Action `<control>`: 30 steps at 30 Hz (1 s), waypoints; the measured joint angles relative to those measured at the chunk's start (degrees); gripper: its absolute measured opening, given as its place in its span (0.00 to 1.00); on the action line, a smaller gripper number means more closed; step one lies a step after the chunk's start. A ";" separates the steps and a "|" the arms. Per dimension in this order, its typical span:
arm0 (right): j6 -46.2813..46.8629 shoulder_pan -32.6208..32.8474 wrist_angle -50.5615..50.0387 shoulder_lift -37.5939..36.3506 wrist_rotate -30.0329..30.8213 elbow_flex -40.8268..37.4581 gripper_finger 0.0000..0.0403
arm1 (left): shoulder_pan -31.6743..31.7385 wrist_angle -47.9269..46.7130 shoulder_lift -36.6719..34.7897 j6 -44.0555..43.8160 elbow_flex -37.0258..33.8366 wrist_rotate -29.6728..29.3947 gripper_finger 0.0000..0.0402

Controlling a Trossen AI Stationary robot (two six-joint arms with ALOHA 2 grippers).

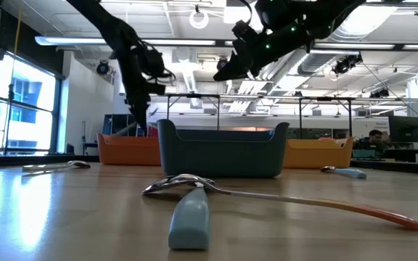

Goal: Sort silverware by color (type)
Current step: Put the blue spoon into the orange bin, then put the white-blue spoon into the yellow bin

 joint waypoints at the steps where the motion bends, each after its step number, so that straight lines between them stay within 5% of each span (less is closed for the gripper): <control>1: -0.20 0.21 -0.19 0.00 -0.01 0.00 0.07 | 0.09 -0.97 1.60 0.12 1.14 0.03 0.01; 15: -1.31 1.05 -4.25 0.00 1.40 0.00 0.00 | -0.54 -2.01 9.45 -1.24 3.68 0.78 0.09; 24: -1.29 1.05 -4.26 0.00 1.54 0.00 0.00 | -0.52 -1.95 7.36 -1.95 3.65 2.99 0.24; 30: -1.64 1.42 -4.18 0.00 1.56 -0.02 0.00 | -1.26 -1.75 0.68 -4.56 3.53 2.75 0.23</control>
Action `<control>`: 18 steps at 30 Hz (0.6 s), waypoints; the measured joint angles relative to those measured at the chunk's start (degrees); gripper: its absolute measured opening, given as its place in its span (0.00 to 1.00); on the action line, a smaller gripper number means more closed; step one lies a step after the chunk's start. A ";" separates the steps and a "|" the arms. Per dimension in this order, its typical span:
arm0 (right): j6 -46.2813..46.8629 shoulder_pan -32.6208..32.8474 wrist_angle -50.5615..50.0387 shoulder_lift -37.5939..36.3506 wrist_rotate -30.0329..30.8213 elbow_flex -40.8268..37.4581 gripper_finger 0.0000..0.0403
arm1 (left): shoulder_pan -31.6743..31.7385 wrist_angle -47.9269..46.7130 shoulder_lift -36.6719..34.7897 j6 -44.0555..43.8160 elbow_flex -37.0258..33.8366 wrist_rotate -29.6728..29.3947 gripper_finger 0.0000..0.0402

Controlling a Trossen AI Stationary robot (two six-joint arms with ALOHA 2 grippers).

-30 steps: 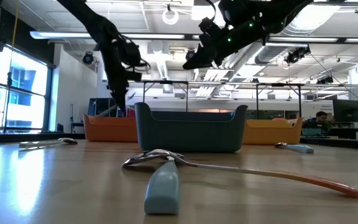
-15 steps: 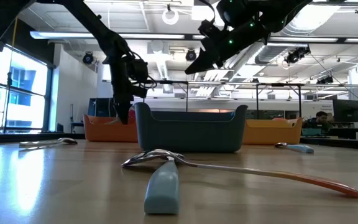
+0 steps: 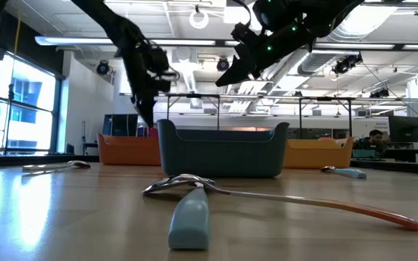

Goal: Sort silverware by color (type)
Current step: Put the white-blue spoon into the yellow bin

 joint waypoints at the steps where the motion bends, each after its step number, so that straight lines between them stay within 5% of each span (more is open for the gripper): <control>1: 0.08 0.02 2.05 0.00 0.00 -0.69 0.00 | -0.46 0.52 -1.90 -0.89 -0.58 -0.06 0.21; 12: 3.38 2.96 44.66 -1.08 -2.25 -22.21 0.00 | -18.15 3.30 -29.29 -10.95 -16.84 -6.26 0.03; 18: 3.53 5.91 43.02 -9.38 -2.07 -24.19 0.00 | -36.14 3.07 -37.75 -27.07 -23.65 -10.24 0.02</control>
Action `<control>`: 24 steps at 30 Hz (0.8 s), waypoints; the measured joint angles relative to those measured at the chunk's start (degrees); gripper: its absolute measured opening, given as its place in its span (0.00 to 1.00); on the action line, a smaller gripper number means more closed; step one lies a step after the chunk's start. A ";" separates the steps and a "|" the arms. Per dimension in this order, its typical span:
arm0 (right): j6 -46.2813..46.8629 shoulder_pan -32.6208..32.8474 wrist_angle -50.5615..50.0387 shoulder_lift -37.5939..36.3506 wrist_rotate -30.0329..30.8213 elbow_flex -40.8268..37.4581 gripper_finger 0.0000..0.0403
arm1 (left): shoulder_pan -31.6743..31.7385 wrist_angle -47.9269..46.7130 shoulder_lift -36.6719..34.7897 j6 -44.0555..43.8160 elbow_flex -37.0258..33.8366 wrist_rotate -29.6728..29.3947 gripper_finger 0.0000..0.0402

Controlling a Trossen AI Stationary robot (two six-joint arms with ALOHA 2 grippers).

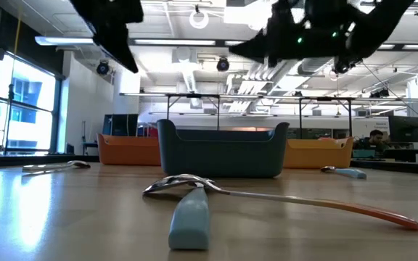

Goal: Sort silverware by color (type)
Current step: Put the white-blue spoon into the yellow bin

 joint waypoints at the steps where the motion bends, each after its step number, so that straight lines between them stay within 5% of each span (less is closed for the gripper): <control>1: -0.01 0.85 -2.07 -1.84 -0.07 0.00 0.00 | -3.54 -0.66 -0.44 -2.31 -0.61 -1.06 0.02; 6: -0.14 6.60 -9.08 -10.14 0.94 0.02 0.00 | -19.47 -2.75 0.88 -15.79 -1.67 -6.15 0.02; 11: -3.29 13.57 -15.26 -15.52 8.59 0.02 0.00 | -32.37 -6.45 3.36 -32.09 -1.67 -6.81 0.02; 16: -8.20 17.65 -17.97 -17.18 16.79 0.02 0.00 | -42.60 -14.72 6.39 -47.59 -1.67 -4.43 0.02; 24: -9.63 17.58 -17.71 -17.22 18.19 0.02 0.00 | -52.14 -18.72 11.96 -61.72 -1.67 7.03 0.05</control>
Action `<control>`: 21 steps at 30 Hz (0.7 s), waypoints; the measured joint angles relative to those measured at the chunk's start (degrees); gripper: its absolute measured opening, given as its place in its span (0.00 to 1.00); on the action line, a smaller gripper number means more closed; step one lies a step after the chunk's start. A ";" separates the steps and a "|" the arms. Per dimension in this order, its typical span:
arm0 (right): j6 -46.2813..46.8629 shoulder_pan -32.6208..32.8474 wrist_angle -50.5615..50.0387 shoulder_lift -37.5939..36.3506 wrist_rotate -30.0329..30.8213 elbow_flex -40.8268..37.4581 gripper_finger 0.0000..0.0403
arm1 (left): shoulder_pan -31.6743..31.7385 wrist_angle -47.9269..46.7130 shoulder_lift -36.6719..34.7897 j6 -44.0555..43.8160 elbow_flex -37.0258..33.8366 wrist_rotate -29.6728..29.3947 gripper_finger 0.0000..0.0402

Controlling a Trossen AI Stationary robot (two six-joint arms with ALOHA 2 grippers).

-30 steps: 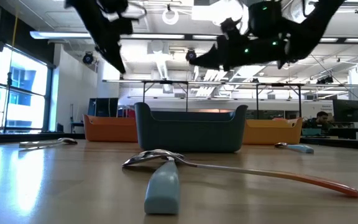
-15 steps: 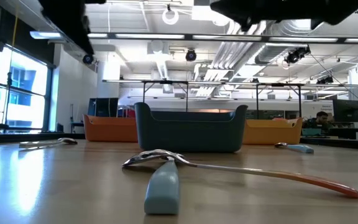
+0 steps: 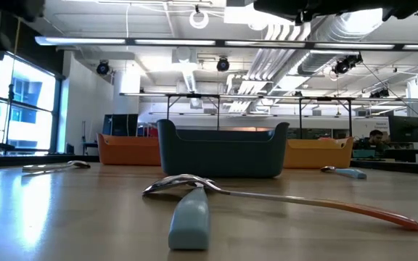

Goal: Sort silverware by color (type)
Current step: Put the white-blue spoon into the yellow bin

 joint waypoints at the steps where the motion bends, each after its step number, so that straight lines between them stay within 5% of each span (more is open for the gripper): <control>1: 0.00 -0.17 0.00 0.00 0.01 0.00 0.00 | -1.05 0.02 0.66 -1.32 0.00 0.98 0.07; 13: -0.02 -0.27 -0.01 0.00 0.15 0.00 0.00 | -11.27 1.88 10.98 -13.26 -0.06 0.92 0.34; 21: -0.40 -0.23 0.02 0.00 -0.05 0.00 0.00 | -13.35 9.19 12.66 -17.14 -6.31 3.71 0.39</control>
